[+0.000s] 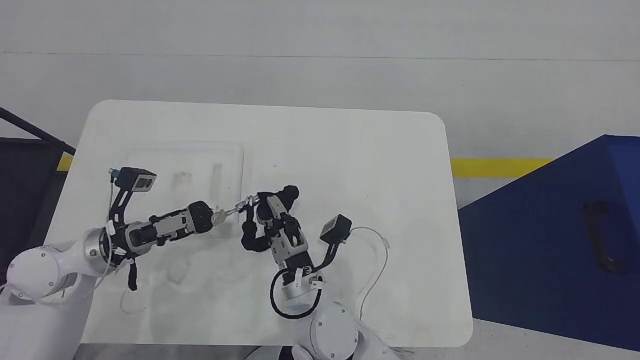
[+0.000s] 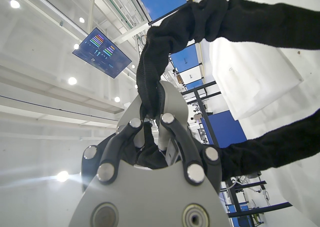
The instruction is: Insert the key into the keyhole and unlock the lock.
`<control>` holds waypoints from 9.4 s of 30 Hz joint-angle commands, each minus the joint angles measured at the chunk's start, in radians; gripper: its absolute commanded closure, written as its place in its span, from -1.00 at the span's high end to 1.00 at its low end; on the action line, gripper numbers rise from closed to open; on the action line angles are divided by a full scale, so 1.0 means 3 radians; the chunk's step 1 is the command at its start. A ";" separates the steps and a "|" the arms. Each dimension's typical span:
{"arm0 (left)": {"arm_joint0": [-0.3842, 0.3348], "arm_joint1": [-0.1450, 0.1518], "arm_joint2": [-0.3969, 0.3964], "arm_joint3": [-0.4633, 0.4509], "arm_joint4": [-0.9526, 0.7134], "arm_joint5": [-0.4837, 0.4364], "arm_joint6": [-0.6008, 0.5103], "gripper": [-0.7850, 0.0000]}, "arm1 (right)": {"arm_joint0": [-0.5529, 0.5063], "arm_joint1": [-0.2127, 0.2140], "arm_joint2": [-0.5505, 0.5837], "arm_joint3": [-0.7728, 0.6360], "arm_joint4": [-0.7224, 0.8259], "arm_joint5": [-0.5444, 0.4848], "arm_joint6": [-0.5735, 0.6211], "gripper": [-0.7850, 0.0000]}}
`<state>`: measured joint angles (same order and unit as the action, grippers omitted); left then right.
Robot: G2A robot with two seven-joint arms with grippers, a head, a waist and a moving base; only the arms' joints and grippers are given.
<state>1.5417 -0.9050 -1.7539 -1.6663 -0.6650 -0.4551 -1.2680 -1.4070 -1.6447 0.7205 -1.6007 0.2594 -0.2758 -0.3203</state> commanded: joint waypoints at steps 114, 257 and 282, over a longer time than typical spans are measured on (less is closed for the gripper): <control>0.0803 -0.0171 -0.0044 -0.0652 0.3058 -0.1476 0.3061 -1.00 | 0.0108 0.0001 0.0295 0.0212 0.0608 0.0170 0.0385 -0.33; 0.1251 -0.0417 -0.0016 -0.1046 0.7267 0.0443 0.6098 1.00 | -0.0243 -0.0011 0.0364 0.0308 -0.1897 -0.1600 -0.0234 -1.00; 0.1260 -0.0440 -0.0034 -0.1157 0.7407 0.0411 0.6281 1.00 | 0.0175 -0.0195 0.0080 0.1401 -0.3237 -0.1319 -0.1437 -1.00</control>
<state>1.9213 -1.0370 -1.7645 -2.0123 1.5575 -0.3326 0.6190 -1.3536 -1.7038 0.7441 -1.1762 -0.7105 -0.6689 -0.7491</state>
